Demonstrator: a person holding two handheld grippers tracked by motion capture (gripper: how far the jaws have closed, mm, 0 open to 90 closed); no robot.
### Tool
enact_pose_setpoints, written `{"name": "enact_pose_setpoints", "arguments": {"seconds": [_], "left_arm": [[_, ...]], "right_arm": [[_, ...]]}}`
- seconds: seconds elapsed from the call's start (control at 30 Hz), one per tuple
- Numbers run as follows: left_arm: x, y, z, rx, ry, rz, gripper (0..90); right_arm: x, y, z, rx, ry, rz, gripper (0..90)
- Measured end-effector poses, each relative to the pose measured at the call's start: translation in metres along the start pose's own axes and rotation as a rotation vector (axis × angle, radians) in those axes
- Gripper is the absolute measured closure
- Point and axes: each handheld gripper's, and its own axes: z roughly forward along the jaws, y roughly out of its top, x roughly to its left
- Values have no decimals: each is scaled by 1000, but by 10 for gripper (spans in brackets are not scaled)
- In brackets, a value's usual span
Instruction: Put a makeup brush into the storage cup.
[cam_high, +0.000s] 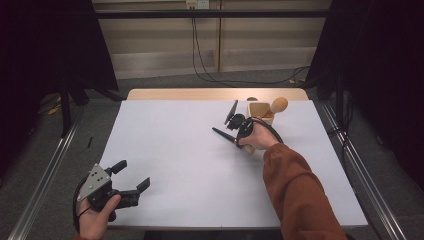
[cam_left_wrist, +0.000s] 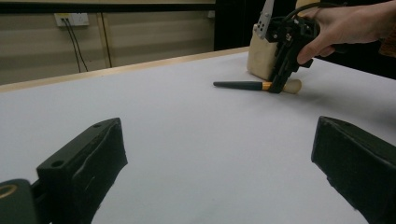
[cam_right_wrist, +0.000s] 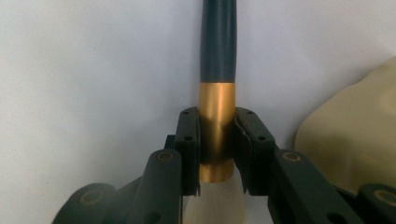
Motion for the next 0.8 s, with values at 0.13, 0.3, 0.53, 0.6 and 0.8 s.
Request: {"name": "enact_pose_setpoints", "arguments": {"seconds": [0.13,0.3,0.53,0.6,0.8], "left_arm": [[0,0,0,1,0,1,29],[0,0,0,2,0,1,29],[0,0,0,2,0,0,29],[0,0,0,3,1,0,29],[0,0,1,2,0,0,29]], "right_arm": [[-1,-1,0,-2,14,3,731],[-2,-3,-1,-6,24,5,732],[-3,-5,-3,-14,52,11,733],[-3,-6,-4,-22,59,16,733],[-3,-9,-6,-49,76,16,733]]}}
